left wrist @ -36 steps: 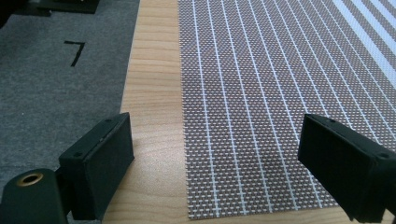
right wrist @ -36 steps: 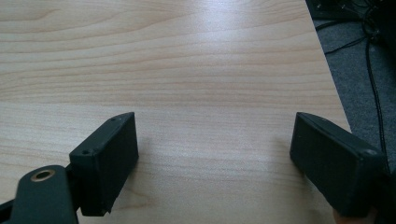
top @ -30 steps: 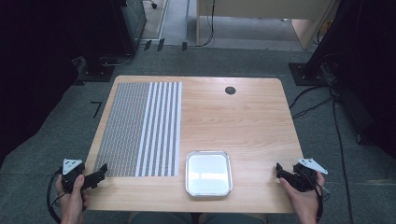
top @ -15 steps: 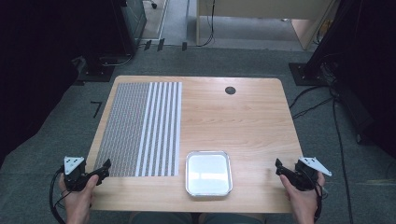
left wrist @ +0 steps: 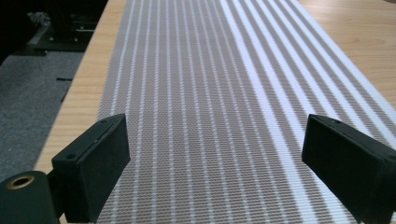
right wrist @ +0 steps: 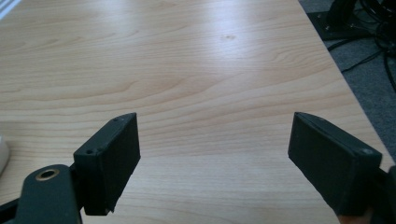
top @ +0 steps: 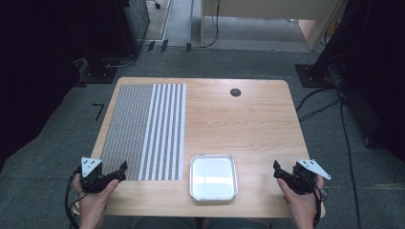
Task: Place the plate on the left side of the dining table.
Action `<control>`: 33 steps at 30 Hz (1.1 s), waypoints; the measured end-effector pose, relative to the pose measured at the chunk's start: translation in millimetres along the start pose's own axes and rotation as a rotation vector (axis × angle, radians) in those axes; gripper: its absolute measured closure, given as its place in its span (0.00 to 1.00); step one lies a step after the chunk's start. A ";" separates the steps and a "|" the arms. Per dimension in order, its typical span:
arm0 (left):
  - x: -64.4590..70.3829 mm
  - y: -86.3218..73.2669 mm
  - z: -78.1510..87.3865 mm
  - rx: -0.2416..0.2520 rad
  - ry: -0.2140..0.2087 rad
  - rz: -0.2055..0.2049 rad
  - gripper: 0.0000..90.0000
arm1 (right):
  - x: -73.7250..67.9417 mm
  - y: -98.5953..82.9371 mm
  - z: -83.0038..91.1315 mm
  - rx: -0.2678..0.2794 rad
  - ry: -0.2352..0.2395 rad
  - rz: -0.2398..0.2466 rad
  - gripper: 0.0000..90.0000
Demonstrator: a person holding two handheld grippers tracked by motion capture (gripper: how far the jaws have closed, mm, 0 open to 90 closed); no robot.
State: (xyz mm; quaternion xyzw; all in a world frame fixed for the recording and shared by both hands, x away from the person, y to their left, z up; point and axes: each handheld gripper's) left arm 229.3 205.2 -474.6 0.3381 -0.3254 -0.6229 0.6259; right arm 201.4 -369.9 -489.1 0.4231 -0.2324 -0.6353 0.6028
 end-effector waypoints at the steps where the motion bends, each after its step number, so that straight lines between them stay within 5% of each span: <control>1: 4.1 0.3 0.0 0.000 -0.003 -0.002 0.08 | -2.2 0.2 -0.2 -0.001 0.003 -0.001 0.18; 7: 25.2 -0.1 -2.2 -0.016 0.004 -0.024 0.08 | -13.9 1.8 -0.8 -0.002 -0.020 0.031 0.20; 33: 125.3 3.5 0.3 -0.039 -0.161 -0.121 0.09 | -69.5 0.6 -14.2 -0.011 0.086 0.059 0.21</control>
Point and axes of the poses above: each handheld gripper's, and its own axes: z roughly backward along the jaws, y roughly out of its top, x roughly to its right, and after that the axes turned 11 degrees about y, right-handed
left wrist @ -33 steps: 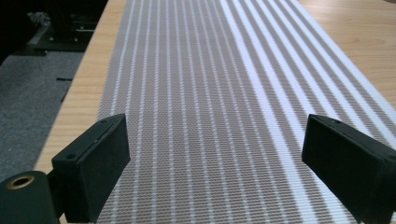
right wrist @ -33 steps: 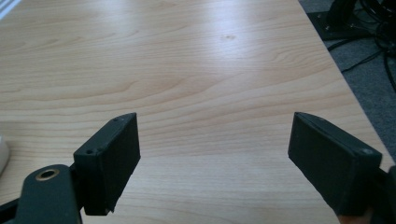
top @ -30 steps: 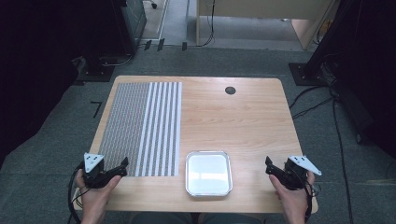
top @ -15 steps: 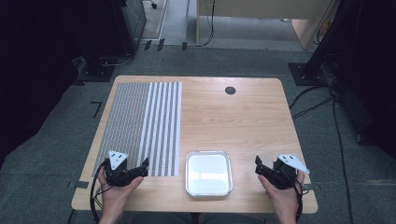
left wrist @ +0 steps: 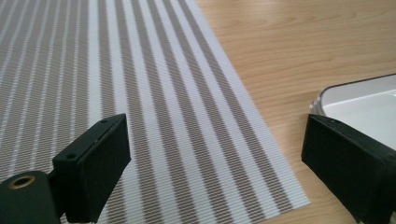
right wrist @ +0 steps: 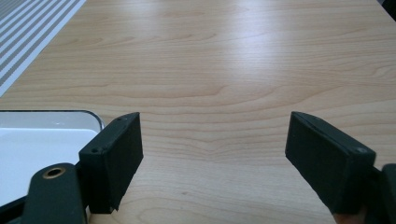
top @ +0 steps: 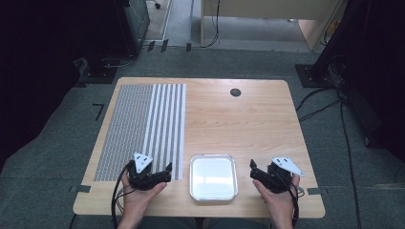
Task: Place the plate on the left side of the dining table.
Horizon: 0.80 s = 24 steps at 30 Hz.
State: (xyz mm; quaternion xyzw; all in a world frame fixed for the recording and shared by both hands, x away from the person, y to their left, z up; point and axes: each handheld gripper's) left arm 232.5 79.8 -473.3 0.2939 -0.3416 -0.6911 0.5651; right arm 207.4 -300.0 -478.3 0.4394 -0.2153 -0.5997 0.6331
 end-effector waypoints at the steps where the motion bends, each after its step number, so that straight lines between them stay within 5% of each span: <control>1: 3.6 0.2 -0.4 0.000 -0.007 -0.003 0.09 | -1.9 -0.1 -0.9 0.000 0.004 0.003 0.21; 9: 25.2 0.9 -3.7 -0.006 -0.041 -0.021 0.09 | -16.1 -2.5 -5.9 -0.003 0.024 0.017 0.25; 15: 38.2 0.1 -4.5 -0.012 -0.058 -0.028 0.10 | -24.1 -5.1 -7.7 0.014 0.063 0.032 0.39; 18: 40.9 0.0 -3.8 -0.012 -0.063 -0.014 0.16 | -26.6 -6.0 -8.5 0.018 0.091 0.025 0.45; 19: 41.8 0.3 -3.7 -0.017 -0.078 0.003 0.18 | -30.3 -8.8 -9.7 0.032 0.138 0.013 0.52; 24: 48.7 -3.3 -1.9 -0.016 -0.106 0.017 0.38 | -38.8 -15.5 -13.5 0.021 0.162 0.023 0.65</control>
Point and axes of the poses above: each handheld gripper's, and its own axes: z roughly backward along the jaws, y roughly out of its top, x roughly to its right, and after that the axes turned 11 degrees about y, right-handed
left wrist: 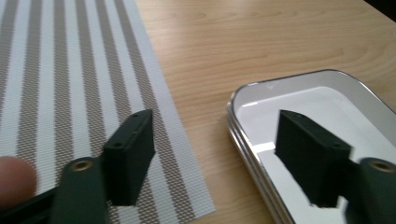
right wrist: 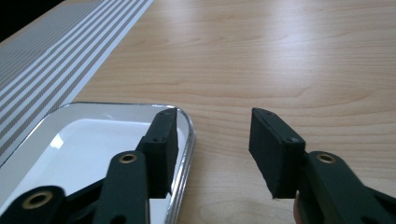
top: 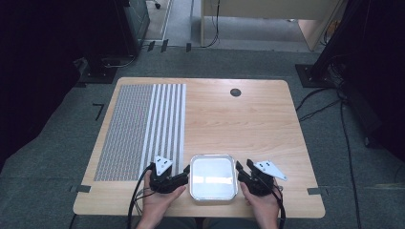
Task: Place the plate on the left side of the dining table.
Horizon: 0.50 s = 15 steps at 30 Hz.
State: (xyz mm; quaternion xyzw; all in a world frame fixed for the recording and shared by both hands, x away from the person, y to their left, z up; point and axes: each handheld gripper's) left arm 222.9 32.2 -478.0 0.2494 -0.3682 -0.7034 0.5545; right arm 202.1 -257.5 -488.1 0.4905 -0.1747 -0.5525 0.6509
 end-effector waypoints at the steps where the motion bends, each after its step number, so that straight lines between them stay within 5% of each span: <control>1: 4.3 -2.7 -0.6 0.000 -0.012 -0.017 0.43 | -1.0 -1.5 -1.3 -0.007 0.007 0.002 0.69; 9: 11.2 -9.2 -4.1 -0.006 -0.031 -0.035 0.70 | -3.8 -5.6 -1.7 -0.042 0.022 -0.029 0.85; 15: 17.1 -14.6 -6.5 -0.033 -0.054 -0.069 0.79 | 0.9 -10.4 -5.5 -0.087 0.054 -0.088 0.92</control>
Point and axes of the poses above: each handheld gripper's, and its own axes: z roughly backward along the jaws, y roughly out of its top, x roughly to its right, and after that the axes turned 11 degrees about y, right-handed
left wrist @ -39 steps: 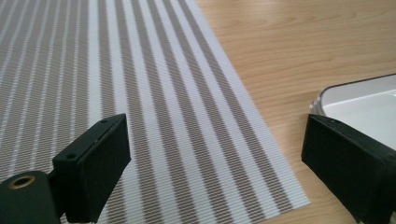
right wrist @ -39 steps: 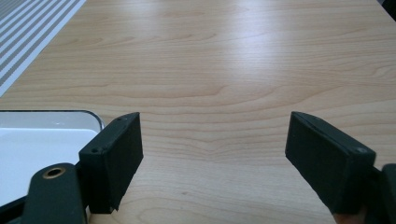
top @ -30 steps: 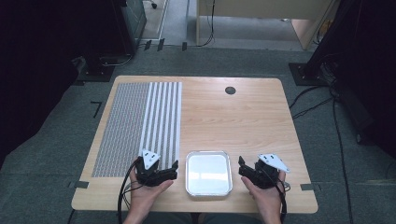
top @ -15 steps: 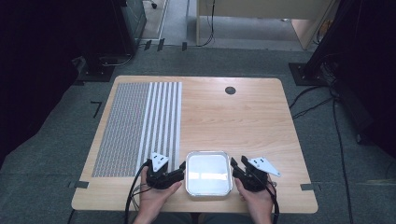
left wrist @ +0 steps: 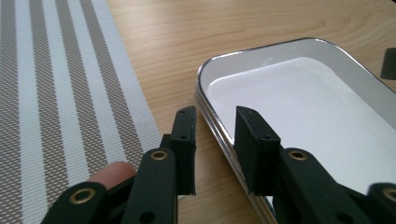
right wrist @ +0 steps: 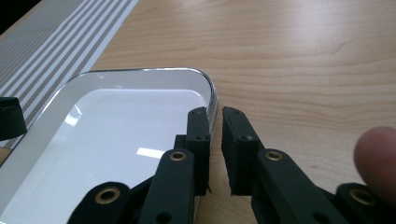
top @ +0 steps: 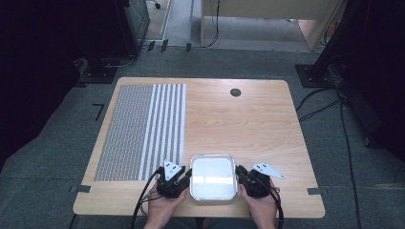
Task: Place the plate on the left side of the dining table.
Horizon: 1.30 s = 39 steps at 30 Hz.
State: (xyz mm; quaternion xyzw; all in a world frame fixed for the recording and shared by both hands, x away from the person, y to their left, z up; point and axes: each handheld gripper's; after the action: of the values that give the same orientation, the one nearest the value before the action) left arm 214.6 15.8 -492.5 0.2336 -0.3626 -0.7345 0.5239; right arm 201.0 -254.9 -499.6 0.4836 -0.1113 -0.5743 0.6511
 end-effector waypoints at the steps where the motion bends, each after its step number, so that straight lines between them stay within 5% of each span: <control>1: 1.1 -0.4 -0.2 -0.002 -0.006 -0.007 0.80 | 0.4 -0.1 0.1 -0.004 0.004 -0.011 0.93; 5: 4.4 -2.4 -1.7 -0.006 -0.007 -0.021 0.83 | 1.2 0.6 1.8 0.003 0.056 -0.046 0.93; 22: 9.9 -7.1 -6.2 -0.016 0.008 -0.052 0.87 | 2.5 -0.9 6.3 -0.021 0.091 -0.145 0.98; 33: 11.2 -6.3 -5.9 -0.002 0.020 -0.064 0.89 | -6.8 -4.8 4.3 -0.034 0.044 -0.108 0.95; 39: 11.6 -7.0 -6.9 -0.003 0.016 -0.077 0.86 | -8.8 -3.3 7.2 -0.011 0.029 -0.150 0.98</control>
State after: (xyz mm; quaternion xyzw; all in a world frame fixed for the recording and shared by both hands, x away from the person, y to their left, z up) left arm 211.5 4.2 -501.9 0.2525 -0.3481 -0.7528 0.4983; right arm 191.0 -250.6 -494.8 0.4954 -0.0621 -0.6148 0.6106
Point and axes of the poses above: each handheld gripper's, and its own axes: z roughly backward along the jaws, y roughly out of its top, x roughly to its right, and after that the axes turned 11 degrees about y, right-handed
